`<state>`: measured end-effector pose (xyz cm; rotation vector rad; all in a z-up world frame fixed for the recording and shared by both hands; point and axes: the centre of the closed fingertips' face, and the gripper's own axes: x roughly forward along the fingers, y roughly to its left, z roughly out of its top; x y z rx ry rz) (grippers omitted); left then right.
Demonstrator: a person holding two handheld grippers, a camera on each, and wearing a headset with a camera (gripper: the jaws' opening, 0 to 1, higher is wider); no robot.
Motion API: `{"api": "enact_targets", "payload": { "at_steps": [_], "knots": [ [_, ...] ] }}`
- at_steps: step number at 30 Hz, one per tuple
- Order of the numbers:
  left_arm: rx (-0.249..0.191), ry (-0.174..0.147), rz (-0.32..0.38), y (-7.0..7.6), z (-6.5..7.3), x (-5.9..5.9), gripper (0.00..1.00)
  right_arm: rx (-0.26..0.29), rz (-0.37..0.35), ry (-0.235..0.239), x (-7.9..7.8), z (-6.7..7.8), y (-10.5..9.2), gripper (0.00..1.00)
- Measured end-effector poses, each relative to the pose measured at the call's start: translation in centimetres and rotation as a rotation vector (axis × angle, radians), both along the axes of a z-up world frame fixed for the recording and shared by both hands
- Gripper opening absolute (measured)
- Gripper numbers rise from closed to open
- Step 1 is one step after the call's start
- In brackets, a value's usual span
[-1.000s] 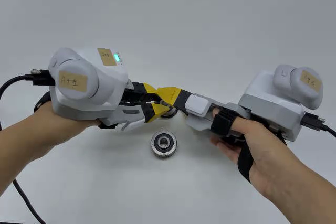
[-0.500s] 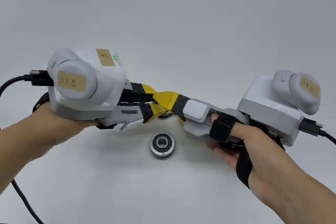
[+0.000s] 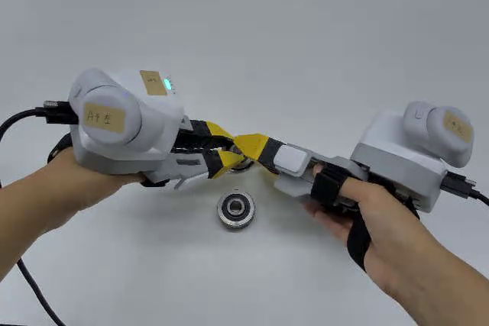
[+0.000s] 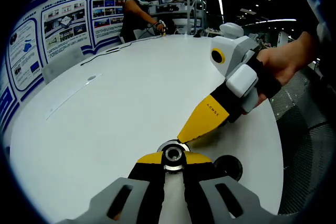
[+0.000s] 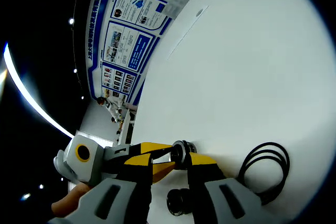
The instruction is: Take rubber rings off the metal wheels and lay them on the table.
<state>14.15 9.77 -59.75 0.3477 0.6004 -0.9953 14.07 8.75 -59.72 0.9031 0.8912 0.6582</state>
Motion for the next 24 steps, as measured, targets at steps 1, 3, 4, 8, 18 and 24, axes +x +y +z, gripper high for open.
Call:
{"api": "enact_targets", "payload": {
  "at_steps": [1,3,4,8,18,24],
  "knots": [
    [0.0,0.0,0.0,0.0,0.0,0.0,0.12,-0.006,-0.002,0.008,0.0,-0.2,-0.1,0.25],
    [0.0,0.0,0.0,0.0,0.0,0.0,0.12,-0.021,-0.001,0.014,0.1,-0.5,-0.3,0.19],
    [0.0,0.001,-0.001,0.0,0.0,0.0,0.12,-0.025,0.001,0.015,0.1,-0.7,-0.3,0.17],
    [0.001,0.001,-0.002,0.0,0.0,0.0,0.12,-0.033,0.001,0.019,0.2,-0.9,-0.4,0.12],
    [0.001,0.002,-0.002,0.1,0.0,0.0,0.12,-0.063,0.008,0.017,0.2,-1.3,-0.7,0.05],
    [0.002,0.002,-0.003,0.0,0.0,-0.1,0.12,-0.084,0.02,0.005,0.2,-1.3,-0.7,0.04]
  ]
}}
